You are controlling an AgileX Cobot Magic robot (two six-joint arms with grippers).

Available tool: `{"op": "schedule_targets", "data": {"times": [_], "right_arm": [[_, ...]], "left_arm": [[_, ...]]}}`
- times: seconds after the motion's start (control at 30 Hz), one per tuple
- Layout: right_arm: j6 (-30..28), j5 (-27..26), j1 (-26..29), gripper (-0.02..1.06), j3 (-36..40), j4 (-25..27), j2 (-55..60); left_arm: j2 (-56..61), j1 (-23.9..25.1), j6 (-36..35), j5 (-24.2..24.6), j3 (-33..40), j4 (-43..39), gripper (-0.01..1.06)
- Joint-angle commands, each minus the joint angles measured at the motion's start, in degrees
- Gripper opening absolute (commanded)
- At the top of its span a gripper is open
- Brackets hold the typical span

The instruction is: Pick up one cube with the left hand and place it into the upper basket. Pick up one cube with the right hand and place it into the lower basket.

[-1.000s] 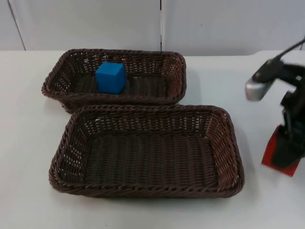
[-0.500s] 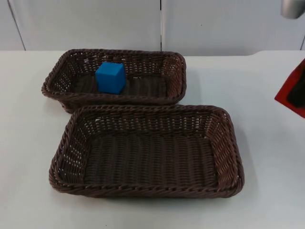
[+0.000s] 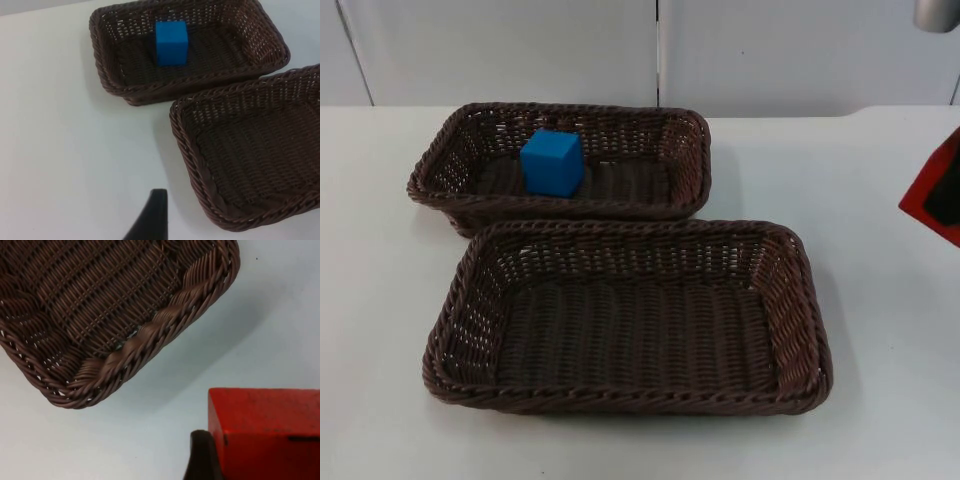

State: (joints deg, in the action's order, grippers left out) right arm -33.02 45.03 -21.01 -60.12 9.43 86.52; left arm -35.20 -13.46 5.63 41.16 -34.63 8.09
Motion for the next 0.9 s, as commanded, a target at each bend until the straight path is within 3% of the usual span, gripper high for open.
{"op": "schedule_targets", "data": {"times": [0.0, 0.1, 0.33, 0.5, 0.7, 0.87], "right_arm": [[0.8, 0.13, -0.38, 0.0, -0.15, 0.1, -0.73], [3.53, 0.13, -0.38, 0.0, -0.15, 1.45, -0.73], [3.81, -0.22, -0.38, 0.0, -0.15, 4.64, -0.73], [3.81, -3.55, -0.52, 0.0, -0.15, 8.89, -0.73], [3.81, -5.65, -6.39, 0.0, -1.45, 7.24, 0.22], [3.81, -3.79, -13.56, 0.0, -8.54, 7.13, 8.07]], "left_arm": [[0.35, -0.26, -0.1, -0.78, 0.17, 0.61, 0.87], [0.35, -0.26, -0.1, -0.79, 0.17, 1.43, 0.87], [0.35, -0.26, -0.1, -0.79, 0.17, 1.59, 0.87], [0.35, -0.26, -0.1, -0.79, 0.17, 1.98, 0.87], [0.35, -0.26, -0.1, -1.03, 0.17, 2.02, 0.87], [0.35, -0.26, -0.1, -1.02, 0.17, 3.0, 0.87]]}}
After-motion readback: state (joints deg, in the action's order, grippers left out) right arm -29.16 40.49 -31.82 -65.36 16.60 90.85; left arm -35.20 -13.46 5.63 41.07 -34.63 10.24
